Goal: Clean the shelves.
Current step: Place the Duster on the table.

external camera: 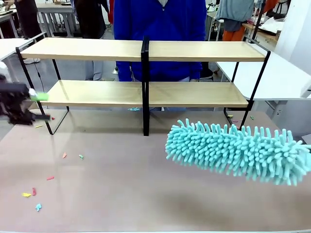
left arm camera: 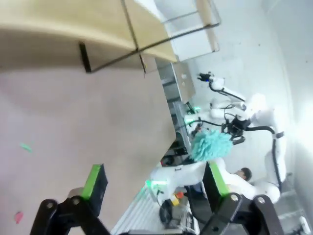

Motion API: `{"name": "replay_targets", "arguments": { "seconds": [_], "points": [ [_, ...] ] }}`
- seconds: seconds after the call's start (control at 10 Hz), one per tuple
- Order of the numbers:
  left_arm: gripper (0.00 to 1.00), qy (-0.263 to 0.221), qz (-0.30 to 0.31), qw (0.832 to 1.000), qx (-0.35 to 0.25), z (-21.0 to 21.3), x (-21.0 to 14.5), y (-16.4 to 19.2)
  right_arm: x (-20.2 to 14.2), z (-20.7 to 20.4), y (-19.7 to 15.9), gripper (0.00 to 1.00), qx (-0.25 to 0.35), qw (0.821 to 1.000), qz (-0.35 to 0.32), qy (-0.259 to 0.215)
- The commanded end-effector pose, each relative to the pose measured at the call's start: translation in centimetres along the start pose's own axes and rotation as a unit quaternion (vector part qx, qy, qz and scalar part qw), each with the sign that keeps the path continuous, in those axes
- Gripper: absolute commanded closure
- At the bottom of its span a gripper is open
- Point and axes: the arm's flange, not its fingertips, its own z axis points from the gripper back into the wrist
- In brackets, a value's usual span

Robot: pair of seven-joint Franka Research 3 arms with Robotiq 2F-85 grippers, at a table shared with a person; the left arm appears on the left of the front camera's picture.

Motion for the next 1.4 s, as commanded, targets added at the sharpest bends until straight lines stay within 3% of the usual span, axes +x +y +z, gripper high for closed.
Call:
{"name": "replay_targets", "arguments": {
  "seconds": [0.0,0.2,0.3,0.5,0.6,0.7,1.0,1.1,1.2,1.3],
  "points": [
    [0.0,0.042,0.034,0.998,-0.008,-3.0,-12.3,4.1,0.7,1.5,0.9,0.88,0.008,1.0,0.01,-0.012],
    [0.0,0.118,0.085,0.989,0.025,-4.3,-12.4,5.9,0.2,0.6,0.4,0.88,-0.003,1.0,0.004,-0.002],
    [0.0,0.048,0.067,0.996,-0.022,-2.5,-3.3,7.0,1.5,0.1,-1.0,0.88,0.005,1.0,0.0,0.001],
    [0.0,0.048,0.067,0.996,-0.022,-2.5,-3.3,7.0,5.7,-3.0,-5.9,0.88,0.04,0.996,0.006,0.077],
    [0.0,0.048,0.067,0.996,-0.022,-2.5,-3.3,7.0,7.6,-4.2,-8.4,0.88,0.061,0.994,0.008,0.092],
    [0.0,0.048,0.067,0.996,-0.022,-2.5,-3.3,7.0,8.7,-5.0,-10.1,0.88,0.092,0.992,0.007,0.089],
    [0.0,0.048,0.067,0.996,-0.022,-2.5,-3.3,7.0,10.6,-6.6,-17.3,0.88,0.096,0.989,-0.065,0.087],
    [0.0,0.048,0.067,0.996,-0.022,-2.5,-3.3,7.0,10.6,-7.1,-18.0,0.88,0.102,0.989,-0.065,0.079],
    [0.0,0.048,0.067,0.996,-0.022,-2.5,-3.3,7.0,10.4,-7.1,-18.4,0.77,0.104,0.989,-0.072,0.071],
    [0.0,0.048,0.067,0.996,-0.022,-2.5,-3.3,7.0,9.8,-6.6,-19.4,0.28,0.077,0.989,-0.091,0.083]
  ]
}}
